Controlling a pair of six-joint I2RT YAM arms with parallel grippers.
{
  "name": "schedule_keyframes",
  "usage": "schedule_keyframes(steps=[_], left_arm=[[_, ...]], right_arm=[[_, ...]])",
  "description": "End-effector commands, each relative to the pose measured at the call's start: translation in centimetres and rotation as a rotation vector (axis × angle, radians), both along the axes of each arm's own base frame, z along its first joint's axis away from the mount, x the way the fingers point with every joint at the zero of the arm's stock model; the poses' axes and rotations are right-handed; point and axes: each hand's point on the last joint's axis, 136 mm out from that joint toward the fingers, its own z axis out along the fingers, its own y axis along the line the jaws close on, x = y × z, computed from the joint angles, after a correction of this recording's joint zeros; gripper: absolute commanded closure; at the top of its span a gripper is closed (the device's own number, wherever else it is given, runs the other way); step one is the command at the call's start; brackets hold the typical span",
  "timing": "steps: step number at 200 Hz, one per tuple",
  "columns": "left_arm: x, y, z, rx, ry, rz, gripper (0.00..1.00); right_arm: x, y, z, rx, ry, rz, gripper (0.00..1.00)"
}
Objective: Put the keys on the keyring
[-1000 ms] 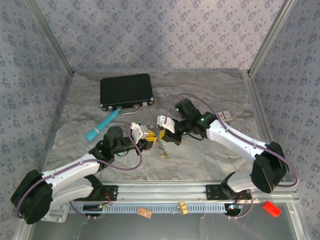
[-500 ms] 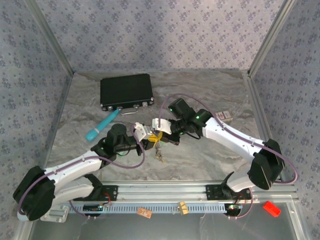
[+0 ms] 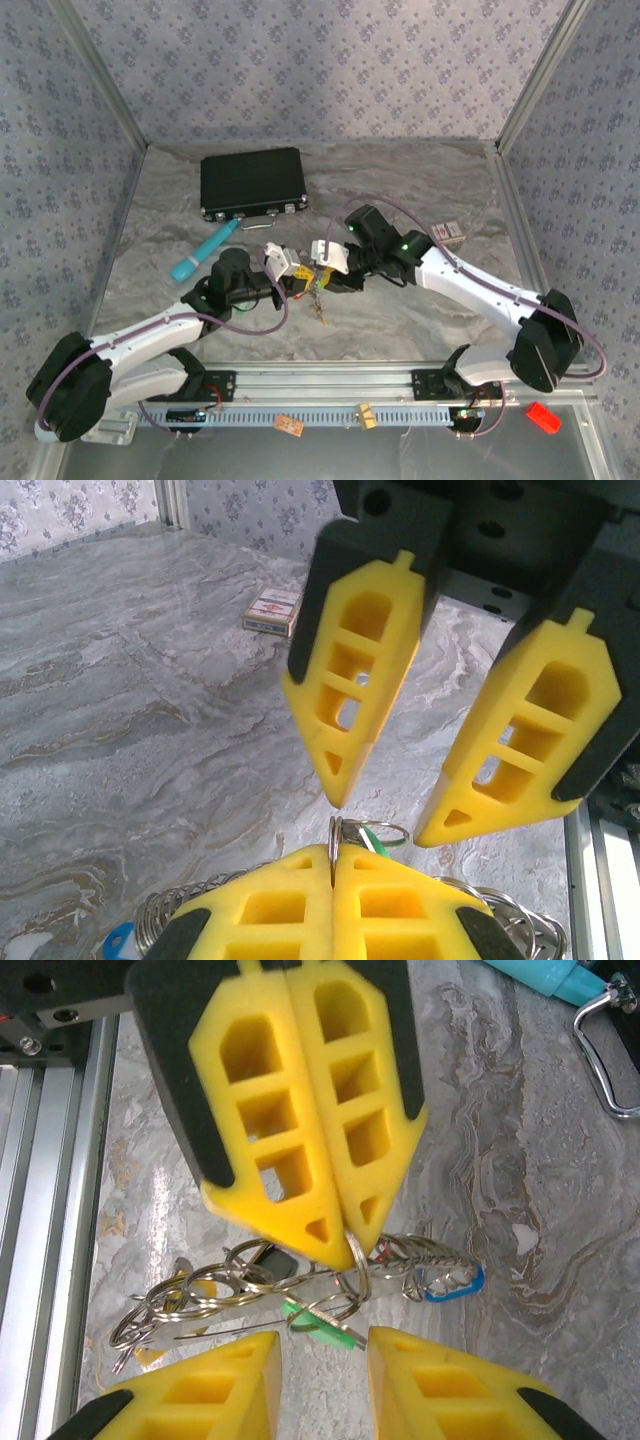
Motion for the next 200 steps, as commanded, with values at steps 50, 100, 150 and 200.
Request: schedule_keyframes(steps=[50,100,150,200], left_arm=[[0.7,0.0,1.8,-0.074,-0.018,0.038,1.00],[0.9,-0.1,1.8,-0.074,-0.009,0.044,1.00],[0.9,0.0,1.9,-0.077,-0.014,0.044,1.00],[1.1,0.0,2.2,-0.088,-0.018,0.056,1.00]], right_arm=[[1.2,0.2,1.2,0.041,-0.077,-0.086,0.70],[1.1,0.6,1.6,0.073,-0.073,-0.080,0.68],[1.2,0.8,1.4,0.065,-0.072,-0.076,0.76],[0.7,1.0,1.1,0.061,-0.054,-0.052,1.00]])
